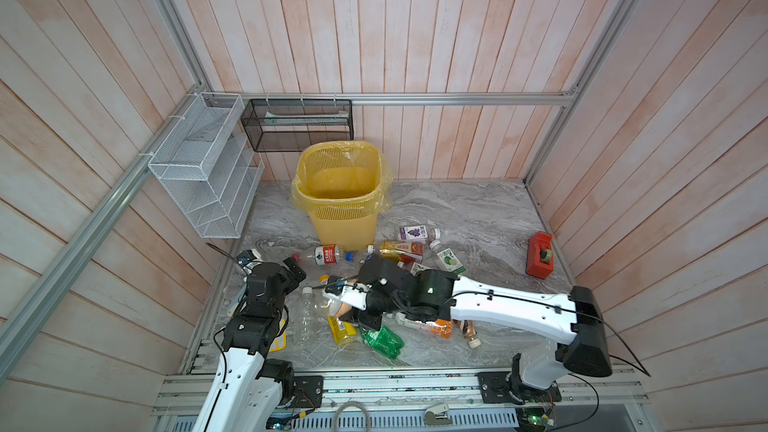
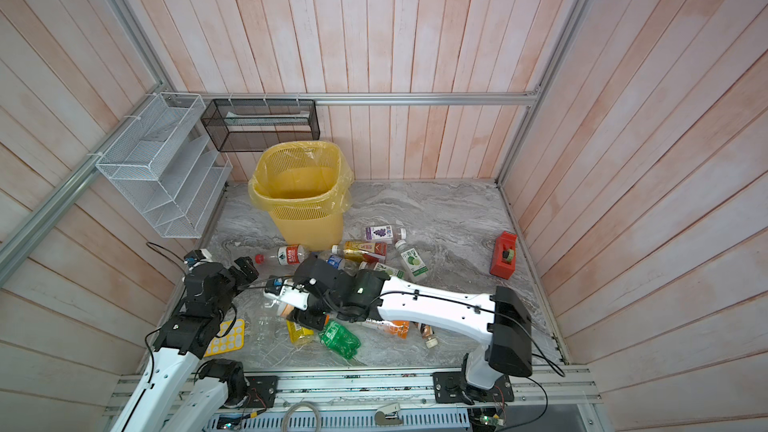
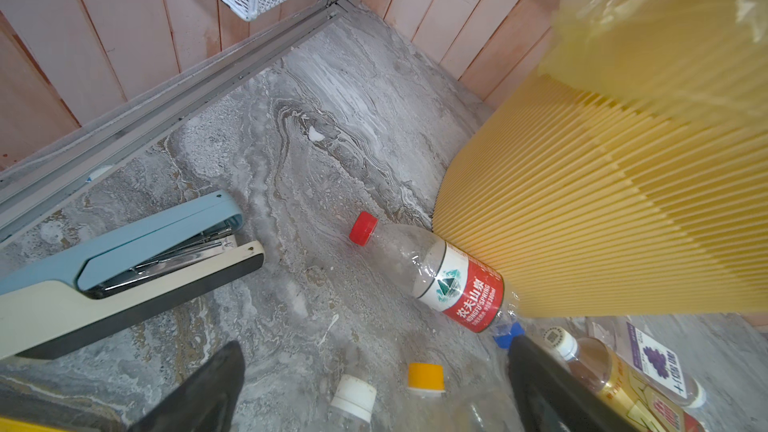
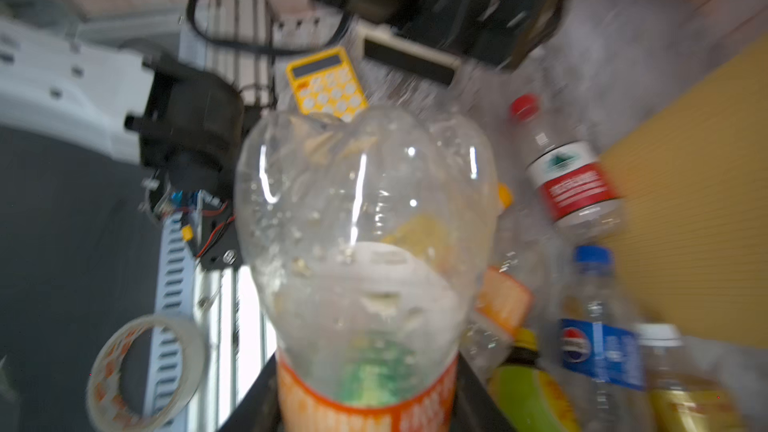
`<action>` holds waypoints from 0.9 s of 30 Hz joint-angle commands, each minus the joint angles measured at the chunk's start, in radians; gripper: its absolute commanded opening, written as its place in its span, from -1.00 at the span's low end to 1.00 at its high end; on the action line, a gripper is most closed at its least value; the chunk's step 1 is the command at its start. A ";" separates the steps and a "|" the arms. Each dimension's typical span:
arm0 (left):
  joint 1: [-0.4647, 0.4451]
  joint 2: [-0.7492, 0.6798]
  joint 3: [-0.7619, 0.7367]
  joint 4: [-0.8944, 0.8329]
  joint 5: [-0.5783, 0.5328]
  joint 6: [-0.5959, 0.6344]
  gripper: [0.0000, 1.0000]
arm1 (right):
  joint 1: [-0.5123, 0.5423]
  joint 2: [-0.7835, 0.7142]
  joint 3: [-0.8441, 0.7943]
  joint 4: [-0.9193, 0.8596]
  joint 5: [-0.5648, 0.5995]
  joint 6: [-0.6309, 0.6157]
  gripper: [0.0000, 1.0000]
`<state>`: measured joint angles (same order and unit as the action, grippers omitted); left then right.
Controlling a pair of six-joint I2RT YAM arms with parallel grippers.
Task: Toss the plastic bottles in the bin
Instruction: 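Carry the bottle with the right gripper over the yellow bin and open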
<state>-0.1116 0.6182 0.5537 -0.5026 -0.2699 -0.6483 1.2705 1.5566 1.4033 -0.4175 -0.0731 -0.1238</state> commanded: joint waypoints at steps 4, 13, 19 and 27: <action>-0.028 -0.011 -0.011 -0.029 -0.016 -0.025 1.00 | -0.144 -0.187 -0.033 0.430 0.268 -0.064 -0.20; -0.119 0.006 -0.017 -0.039 -0.086 -0.062 1.00 | -0.420 0.149 0.430 0.370 0.027 0.045 -0.10; -0.121 0.046 0.003 -0.043 -0.078 -0.053 1.00 | -0.485 0.684 1.278 -0.209 -0.027 0.092 0.57; -0.120 0.025 0.009 -0.057 -0.091 -0.059 1.00 | -0.523 0.241 0.641 0.199 0.063 0.112 1.00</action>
<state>-0.2295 0.6548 0.5533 -0.5461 -0.3401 -0.7010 0.7452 1.9987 2.1174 -0.4007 -0.0490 -0.0254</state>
